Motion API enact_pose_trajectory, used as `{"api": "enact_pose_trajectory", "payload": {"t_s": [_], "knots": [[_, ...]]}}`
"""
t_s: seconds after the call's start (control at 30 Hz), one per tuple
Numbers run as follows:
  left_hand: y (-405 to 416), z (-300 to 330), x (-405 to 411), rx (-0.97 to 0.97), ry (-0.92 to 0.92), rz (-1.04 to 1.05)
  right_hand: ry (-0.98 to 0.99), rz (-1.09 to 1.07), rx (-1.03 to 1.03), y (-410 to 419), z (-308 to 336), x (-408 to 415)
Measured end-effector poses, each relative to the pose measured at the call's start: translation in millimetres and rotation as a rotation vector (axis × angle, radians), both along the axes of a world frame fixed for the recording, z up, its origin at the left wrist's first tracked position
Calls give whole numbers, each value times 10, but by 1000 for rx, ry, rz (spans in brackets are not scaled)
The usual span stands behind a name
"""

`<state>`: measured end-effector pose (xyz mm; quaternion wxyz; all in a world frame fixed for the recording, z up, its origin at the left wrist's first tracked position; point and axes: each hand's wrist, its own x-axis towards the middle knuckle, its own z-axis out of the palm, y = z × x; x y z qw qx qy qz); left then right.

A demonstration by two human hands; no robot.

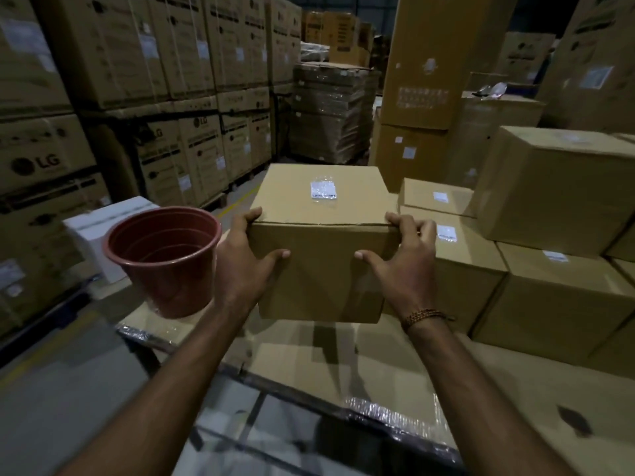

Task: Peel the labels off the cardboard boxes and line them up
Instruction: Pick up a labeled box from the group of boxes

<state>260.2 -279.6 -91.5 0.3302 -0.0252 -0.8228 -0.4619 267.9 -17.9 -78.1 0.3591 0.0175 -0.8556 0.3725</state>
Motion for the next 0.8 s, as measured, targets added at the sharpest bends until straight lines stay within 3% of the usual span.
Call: {"api": "enact_pose_trajectory", "payload": {"t_s": [0.4, 0.8], "knots": [[-511, -882, 198, -12, -112, -144, -94, -85, -60, -496, -1020, 419], [-740, -1279, 106, -130, -149, -222, -203, -197, -23, -786, -1470, 573]]}}
